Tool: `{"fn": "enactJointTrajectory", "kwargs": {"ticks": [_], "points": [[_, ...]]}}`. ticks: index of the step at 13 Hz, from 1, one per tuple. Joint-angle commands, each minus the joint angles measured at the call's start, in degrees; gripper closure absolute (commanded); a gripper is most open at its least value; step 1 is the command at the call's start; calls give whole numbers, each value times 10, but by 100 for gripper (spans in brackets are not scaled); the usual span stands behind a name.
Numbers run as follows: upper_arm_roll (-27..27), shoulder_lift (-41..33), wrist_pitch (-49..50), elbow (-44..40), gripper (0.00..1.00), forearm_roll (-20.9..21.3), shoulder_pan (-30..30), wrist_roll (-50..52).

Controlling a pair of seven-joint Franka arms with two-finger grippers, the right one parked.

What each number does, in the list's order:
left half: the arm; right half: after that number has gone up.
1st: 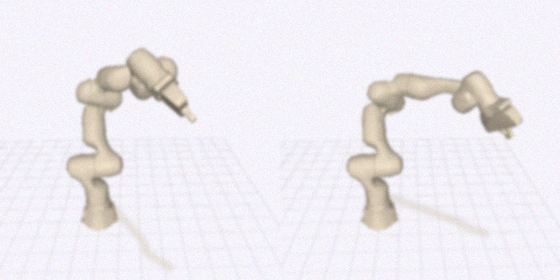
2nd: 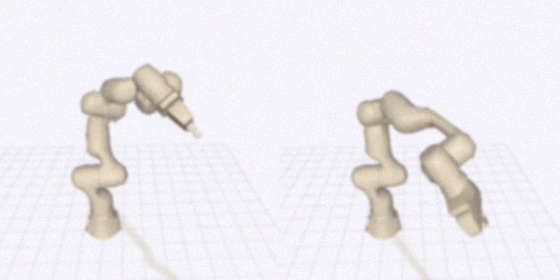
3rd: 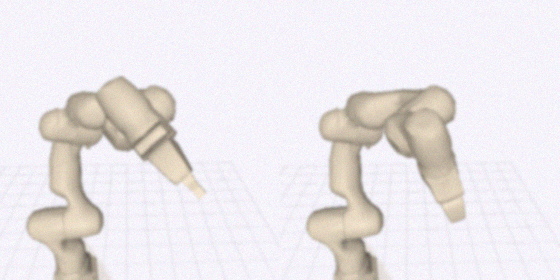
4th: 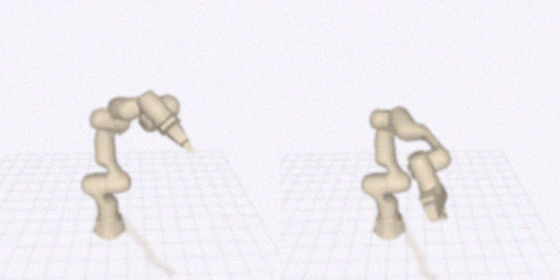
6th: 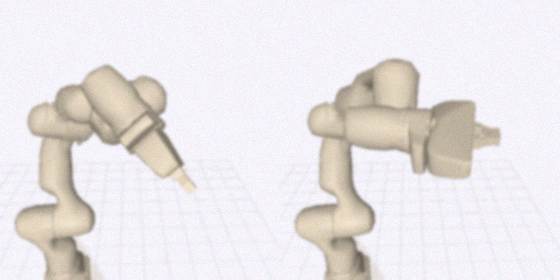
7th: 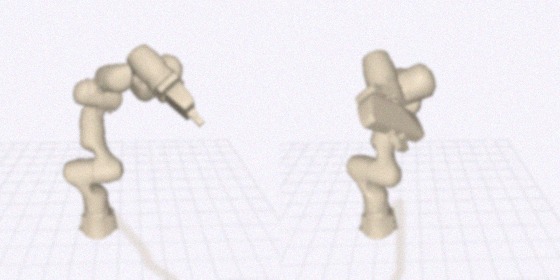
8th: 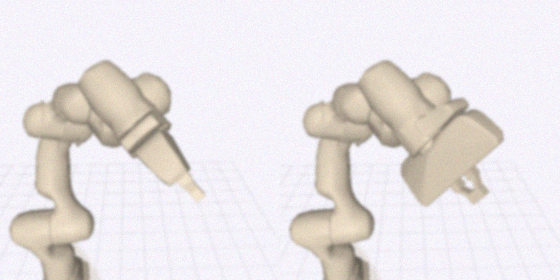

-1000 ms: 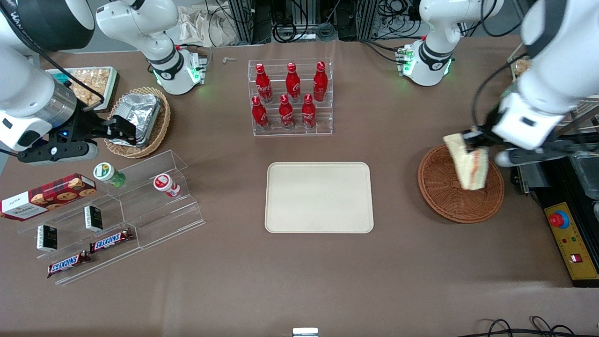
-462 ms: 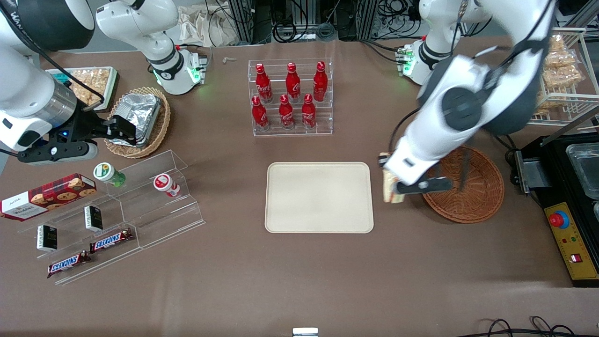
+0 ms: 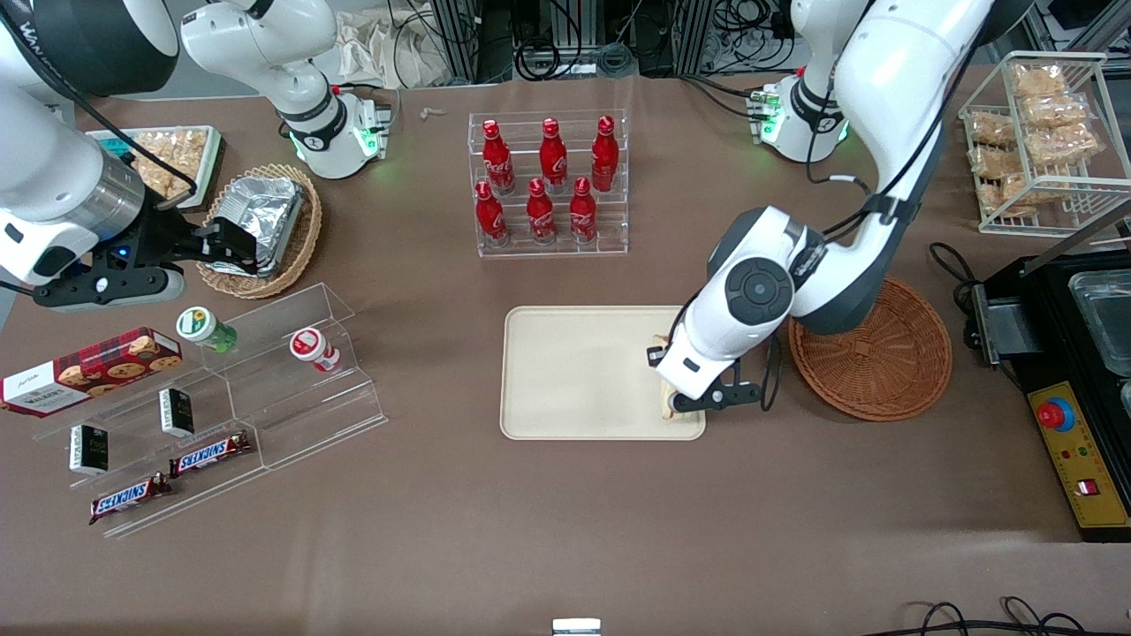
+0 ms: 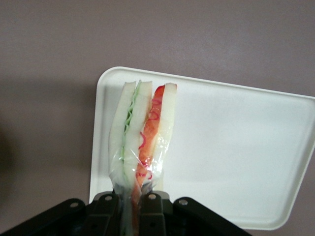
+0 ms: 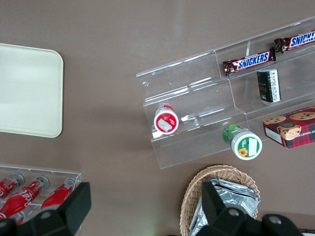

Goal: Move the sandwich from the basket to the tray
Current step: 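Lower the sandwich onto the tray and open the left gripper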

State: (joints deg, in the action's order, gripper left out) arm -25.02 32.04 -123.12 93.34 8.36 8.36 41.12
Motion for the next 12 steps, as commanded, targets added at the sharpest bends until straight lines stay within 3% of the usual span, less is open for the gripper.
{"fn": "enactJointTrajectory", "kwargs": {"ticks": [1,7,8,11,12], "points": [[-2,23,-80,42,92,69,7,14],[-1,48,-121,77,90,97,7,11],[-1,48,-121,78,79,97,5,11],[0,48,-120,78,0,97,3,12],[0,48,-118,77,0,97,3,12]]}}
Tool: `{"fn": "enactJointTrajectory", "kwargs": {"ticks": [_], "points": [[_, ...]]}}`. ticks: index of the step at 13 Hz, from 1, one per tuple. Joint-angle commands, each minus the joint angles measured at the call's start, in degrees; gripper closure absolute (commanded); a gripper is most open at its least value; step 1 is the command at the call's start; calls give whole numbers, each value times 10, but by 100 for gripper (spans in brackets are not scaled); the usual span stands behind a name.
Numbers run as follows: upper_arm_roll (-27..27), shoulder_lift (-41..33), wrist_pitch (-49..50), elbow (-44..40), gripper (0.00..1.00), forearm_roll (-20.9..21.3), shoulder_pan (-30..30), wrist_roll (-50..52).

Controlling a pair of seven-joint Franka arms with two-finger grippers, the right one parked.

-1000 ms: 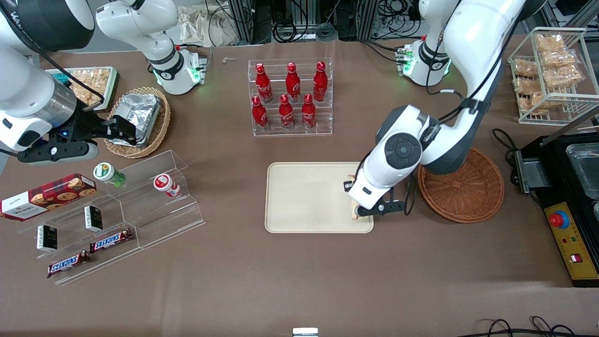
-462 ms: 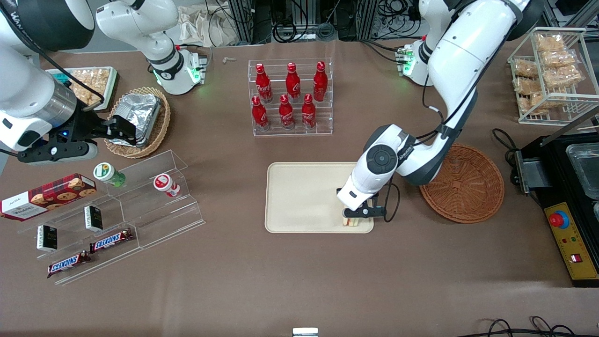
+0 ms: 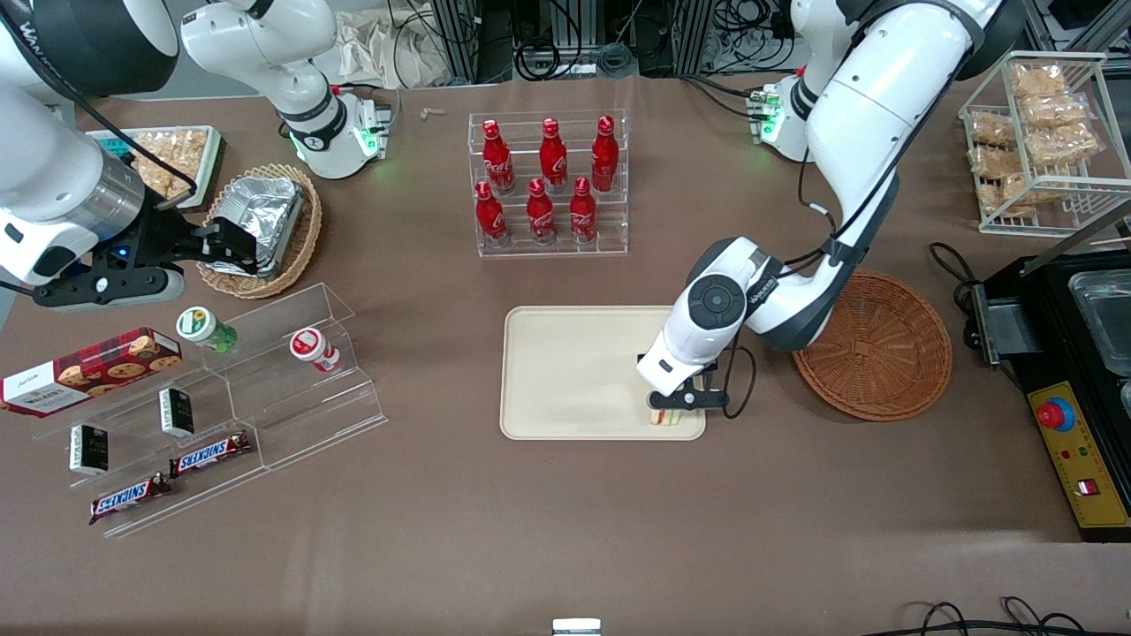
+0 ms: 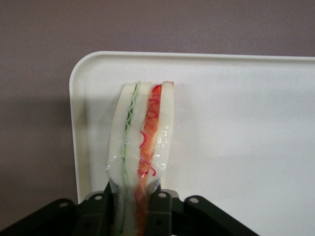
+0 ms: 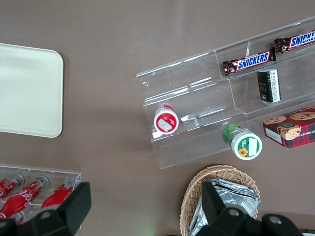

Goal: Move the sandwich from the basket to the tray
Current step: 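Lower the sandwich onto the tray and open the left gripper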

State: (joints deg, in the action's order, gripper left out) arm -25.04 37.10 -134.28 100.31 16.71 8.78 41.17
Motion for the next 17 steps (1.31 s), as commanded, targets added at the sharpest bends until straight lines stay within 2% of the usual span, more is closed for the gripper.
{"fn": "enactJointTrajectory", "kwargs": {"ticks": [1,8,12,17], "points": [[0,-4,-5,7,0,13,-2,14],[1,-18,9,-13,0,10,-15,15],[-1,-32,101,-73,0,4,-14,14],[-1,-104,198,-105,0,1,-15,10]]}}
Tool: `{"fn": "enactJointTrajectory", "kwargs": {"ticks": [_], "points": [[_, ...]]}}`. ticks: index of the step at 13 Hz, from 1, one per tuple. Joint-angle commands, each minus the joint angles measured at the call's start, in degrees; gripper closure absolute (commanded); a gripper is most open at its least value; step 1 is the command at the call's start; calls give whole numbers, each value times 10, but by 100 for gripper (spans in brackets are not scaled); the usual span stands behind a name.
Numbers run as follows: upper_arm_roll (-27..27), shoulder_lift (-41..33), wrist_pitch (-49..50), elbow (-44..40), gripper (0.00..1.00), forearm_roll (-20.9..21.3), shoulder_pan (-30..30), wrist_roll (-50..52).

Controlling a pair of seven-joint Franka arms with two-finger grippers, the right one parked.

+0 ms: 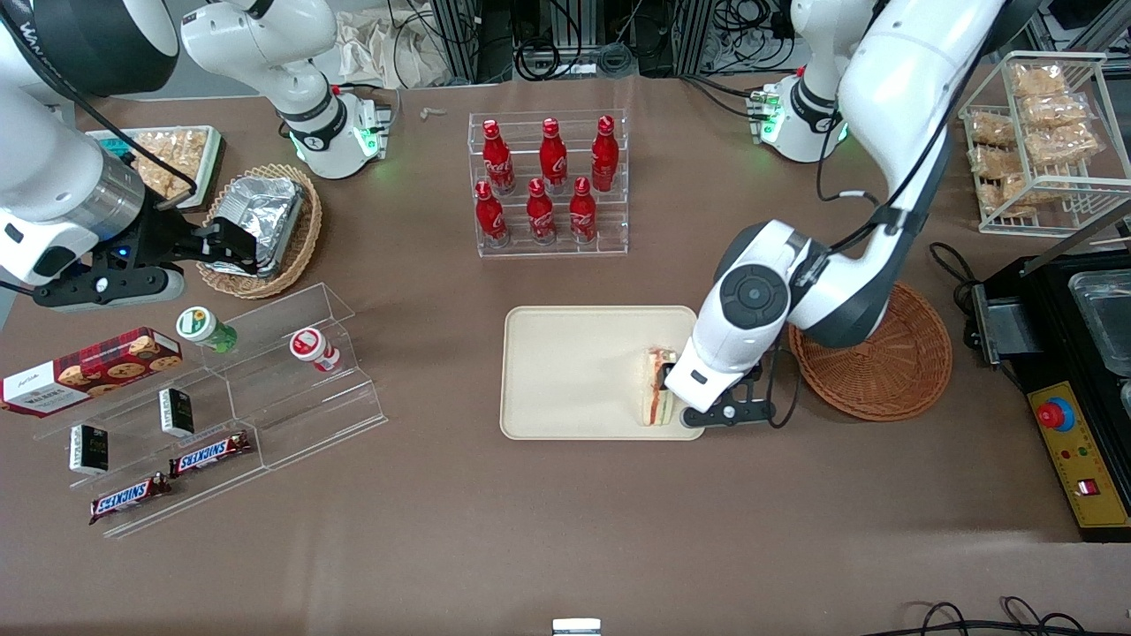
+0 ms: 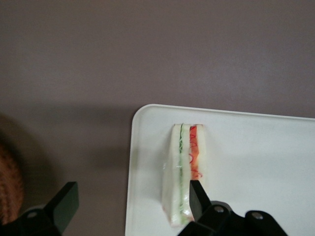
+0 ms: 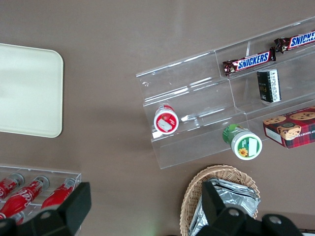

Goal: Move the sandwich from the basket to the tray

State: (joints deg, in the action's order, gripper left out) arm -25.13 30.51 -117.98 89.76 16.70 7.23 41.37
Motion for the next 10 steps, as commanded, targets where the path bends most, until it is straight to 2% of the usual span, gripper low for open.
{"fn": "enactJointTrajectory", "kwargs": {"ticks": [1,2,5,8,10], "points": [[0,-55,60,0,0,0,-7,-4],[-3,-69,80,-2,0,-3,-19,-25],[0,-130,129,0,0,-82,-64,-121],[0,-180,176,4,0,-93,-108,-194],[0,-208,194,10,0,-116,-139,-225]]}}
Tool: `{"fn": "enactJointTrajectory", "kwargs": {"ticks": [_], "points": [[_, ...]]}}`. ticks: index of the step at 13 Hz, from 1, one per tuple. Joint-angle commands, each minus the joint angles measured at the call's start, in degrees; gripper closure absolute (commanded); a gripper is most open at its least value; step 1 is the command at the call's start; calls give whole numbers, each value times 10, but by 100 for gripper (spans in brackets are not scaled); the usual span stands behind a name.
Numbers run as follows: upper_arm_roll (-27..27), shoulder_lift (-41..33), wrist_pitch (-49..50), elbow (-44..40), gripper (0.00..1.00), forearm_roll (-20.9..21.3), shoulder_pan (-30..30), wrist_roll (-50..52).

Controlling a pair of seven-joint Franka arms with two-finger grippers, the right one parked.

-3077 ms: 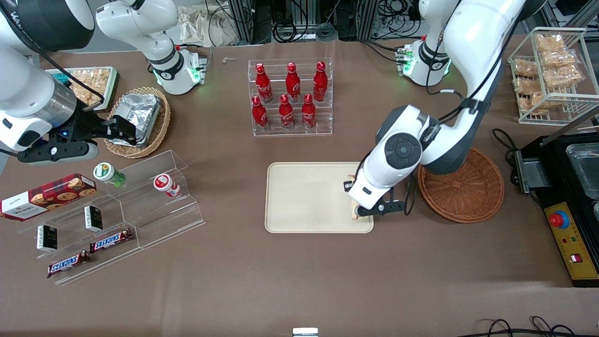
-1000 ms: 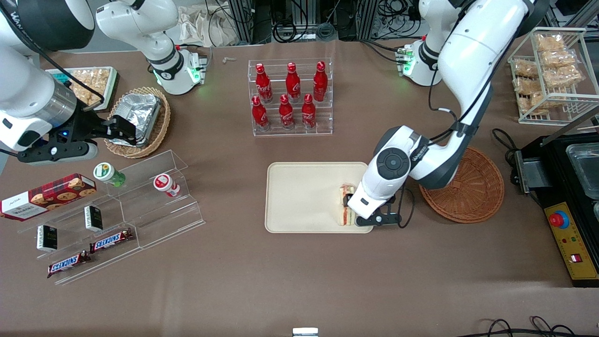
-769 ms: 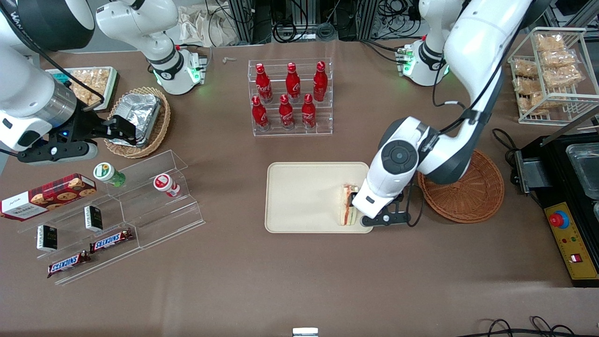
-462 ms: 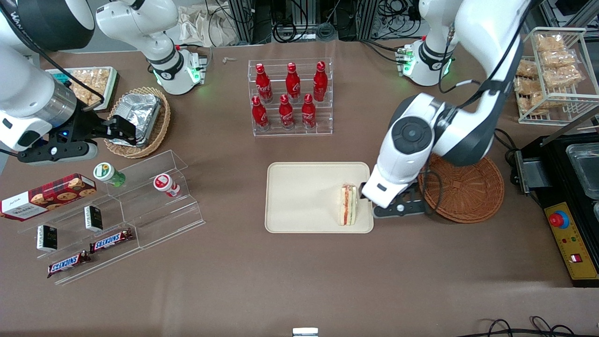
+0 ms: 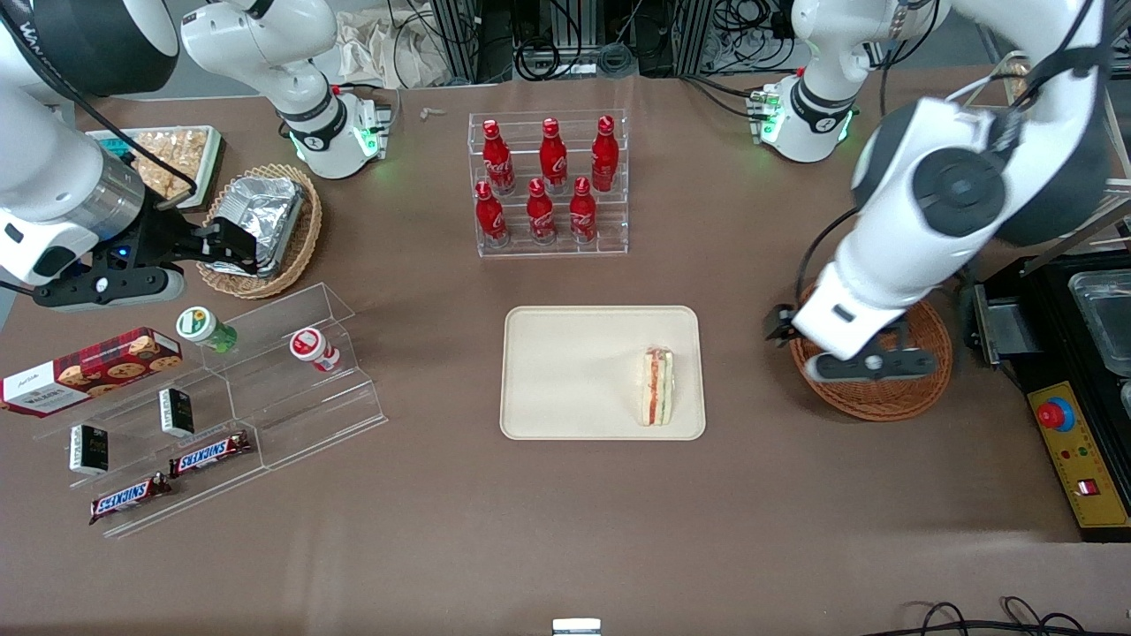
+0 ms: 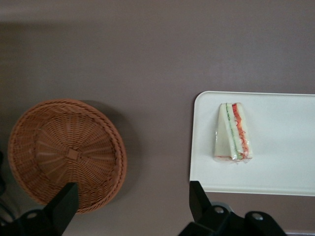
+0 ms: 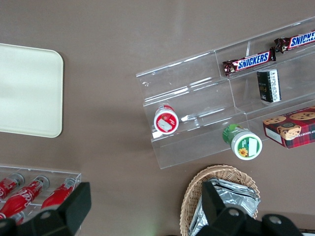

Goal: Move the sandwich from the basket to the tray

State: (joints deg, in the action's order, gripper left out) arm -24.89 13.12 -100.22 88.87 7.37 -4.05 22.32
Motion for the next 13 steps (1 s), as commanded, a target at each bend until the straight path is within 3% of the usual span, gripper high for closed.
{"fn": "enactJointTrajectory", "kwargs": {"ticks": [1,3,6,11,13], "points": [[-3,-59,24,34,0,-40,-45,-59],[-2,-108,25,69,0,-54,-77,-114],[-1,-115,26,71,0,-88,-135,-194],[7,-50,22,19,0,-76,-156,-207],[10,-37,22,16,0,-51,-156,-207]]}}
